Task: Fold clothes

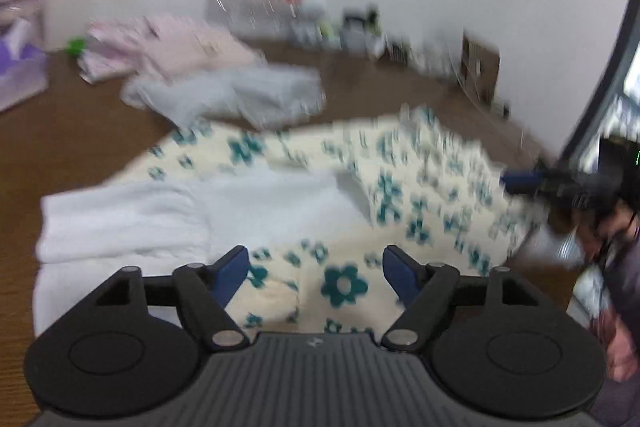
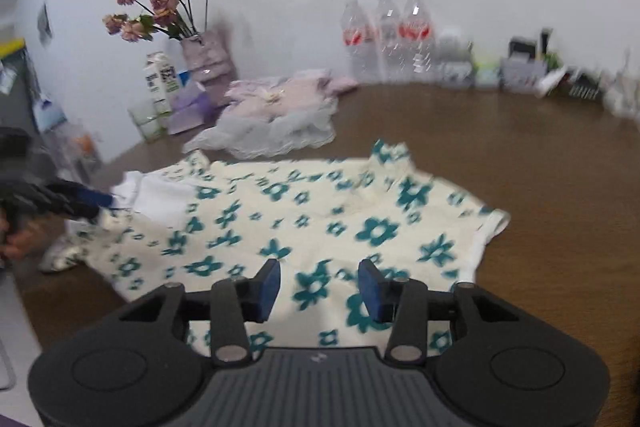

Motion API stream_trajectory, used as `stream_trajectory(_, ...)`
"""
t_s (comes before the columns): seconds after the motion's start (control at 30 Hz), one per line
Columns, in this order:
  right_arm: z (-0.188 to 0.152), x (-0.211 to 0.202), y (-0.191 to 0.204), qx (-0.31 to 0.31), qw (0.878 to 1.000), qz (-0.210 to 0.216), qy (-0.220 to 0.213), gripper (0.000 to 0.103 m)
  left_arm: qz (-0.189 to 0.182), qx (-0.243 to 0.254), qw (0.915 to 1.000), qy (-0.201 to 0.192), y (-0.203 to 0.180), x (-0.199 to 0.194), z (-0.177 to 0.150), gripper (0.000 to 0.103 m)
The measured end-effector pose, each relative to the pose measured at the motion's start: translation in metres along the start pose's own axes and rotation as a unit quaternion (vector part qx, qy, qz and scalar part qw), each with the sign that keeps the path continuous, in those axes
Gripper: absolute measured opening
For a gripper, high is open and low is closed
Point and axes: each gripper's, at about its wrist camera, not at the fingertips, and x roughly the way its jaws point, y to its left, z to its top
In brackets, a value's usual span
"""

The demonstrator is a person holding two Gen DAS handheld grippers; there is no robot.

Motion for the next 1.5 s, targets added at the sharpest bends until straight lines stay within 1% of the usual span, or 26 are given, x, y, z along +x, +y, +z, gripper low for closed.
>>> stream_trajectory(0.07, -0.002, 0.011, -0.002, -0.014, 1.000, -0.011, 0.020, 0.033, 0.006, 0.007, 0.9998, 0.018, -0.001, 0.011, 0.001, 0.041)
stream_trajectory(0.1, -0.003, 0.013, 0.001, -0.028, 0.999, -0.026, 0.023, 0.013, 0.001, 0.003, 0.9998, 0.019, 0.001, 0.013, 0.001, 0.029)
stream_trajectory(0.13, -0.002, 0.011, 0.005, -0.042, 0.998, -0.037, 0.024, 0.005, -0.005, -0.003, 0.9998, 0.021, 0.003, 0.014, 0.001, 0.009)
stream_trajectory(0.33, -0.003, -0.051, 0.029, -0.092, 0.995, -0.011, -0.038, 0.005, -0.010, -0.020, 0.9991, -0.036, -0.023, -0.042, -0.011, 0.008)
stream_trajectory(0.43, -0.029, -0.090, 0.041, -0.128, 0.991, 0.023, -0.033, 0.007, -0.017, -0.014, 0.9985, -0.049, -0.053, -0.077, -0.039, 0.008)
stream_trajectory(0.53, -0.072, -0.117, 0.048, -0.171, 0.984, 0.054, 0.012, 0.016, -0.027, -0.015, 0.9995, 0.004, -0.077, -0.084, -0.094, 0.010)
stream_trajectory(0.6, -0.088, -0.130, 0.051, -0.178, 0.982, 0.058, 0.010, 0.021, -0.035, -0.016, 0.9992, 0.012, -0.085, -0.094, -0.118, 0.010)
stream_trajectory(0.63, -0.090, -0.131, 0.053, -0.169, 0.984, 0.056, 0.000, 0.026, -0.033, -0.017, 0.9992, -0.013, -0.088, -0.102, -0.116, 0.015)
stream_trajectory(0.67, -0.088, -0.125, 0.056, -0.152, 0.987, 0.051, -0.017, 0.031, -0.031, -0.017, 0.9986, -0.038, -0.090, -0.111, -0.114, 0.031)
stream_trajectory(0.7, -0.086, -0.119, 0.059, -0.135, 0.989, 0.045, -0.034, 0.049, -0.028, -0.018, 0.9974, -0.064, -0.093, -0.120, -0.112, 0.045)
stream_trajectory(0.73, -0.084, -0.112, 0.061, -0.118, 0.991, 0.039, -0.051, 0.067, -0.022, -0.016, 0.9958, -0.088, -0.096, -0.127, -0.109, 0.066)
stream_trajectory(0.77, -0.081, -0.106, 0.064, -0.100, 0.992, 0.033, -0.067, 0.068, 0.014, 0.005, 0.9942, -0.106, -0.103, -0.124, -0.101, 0.069)
stream_trajectory(0.8, -0.079, -0.100, 0.066, -0.083, 0.993, 0.027, -0.084, 0.063, 0.048, 0.026, 0.9909, -0.123, -0.110, -0.120, -0.093, 0.068)
stream_trajectory(0.87, -0.077, -0.085, 0.071, -0.055, 0.993, 0.014, -0.102, 0.041, 0.087, 0.046, 0.9866, -0.130, -0.114, -0.090, -0.080, 0.068)
stream_trajectory(0.9, -0.078, -0.070, 0.073, -0.053, 0.995, 0.007, -0.085, 0.018, 0.096, 0.034, 0.9877, -0.119, -0.110, -0.074, -0.077, 0.068)
stream_trajectory(0.93, -0.082, -0.058, 0.075, -0.056, 0.996, -0.008, -0.065, 0.005, 0.106, 0.023, 0.9885, -0.105, -0.106, -0.058, -0.074, 0.059)
stream_trajectory(0.97, -0.088, -0.053, 0.076, -0.068, 0.996, -0.030, -0.054, 0.004, 0.125, 0.014, 0.9887, -0.081, -0.101, -0.045, -0.078, 0.043)
stream_trajectory(1.03, -0.102, -0.064, 0.072, -0.086, 0.993, -0.054, -0.062, 0.004, 0.152, 0.003, 0.9867, -0.058, -0.089, -0.032, -0.090, 0.033)
stream_trajectory(1.1, -0.113, -0.079, 0.067, -0.095, 0.991, -0.069, -0.070, 0.004, 0.146, -0.007, 0.9865, -0.074, -0.083, -0.047, -0.105, 0.033)
stream_trajectory(1.17, -0.113, -0.096, 0.064, -0.080, 0.993, -0.050, -0.072, 0.008, 0.149, -0.030, 0.9861, -0.067, -0.079, -0.059, -0.106, 0.033)
stream_trajectory(1.23, -0.108, -0.112, 0.064, -0.069, 0.993, -0.020, -0.097, 0.030, 0.154, -0.057, 0.9846, -0.060, -0.076, -0.070, -0.102, 0.037)
stream_trajectory(1.3, -0.104, -0.118, 0.073, -0.079, 0.988, -0.009, -0.133, 0.052, 0.152, -0.048, 0.9832, -0.088, -0.087, -0.083, -0.092, 0.045)
stream_trajectory(1.33, -0.102, -0.115, 0.079, -0.088, 0.986, -0.005, -0.142, 0.053, 0.147, -0.033, 0.9829, -0.106, -0.099, -0.084, -0.087, 0.054)
stream_trajectory(1.4, -0.098, -0.095, 0.088, -0.091, 0.987, -0.002, -0.130, 0.052, 0.130, -0.005, 0.9829, -0.131, -0.121, -0.076, -0.078, 0.068)
stream_trajectory(1.47, -0.097, -0.071, 0.092, -0.082, 0.991, -0.015, -0.102, 0.044, 0.116, 0.017, 0.9874, -0.107, -0.136, -0.046, -0.073, 0.068)
stream_trajectory(1.5, -0.097, -0.059, 0.093, -0.076, 0.993, -0.025, -0.086, 0.022, 0.123, 0.026, 0.9877, -0.092, -0.138, -0.036, -0.073, 0.066)
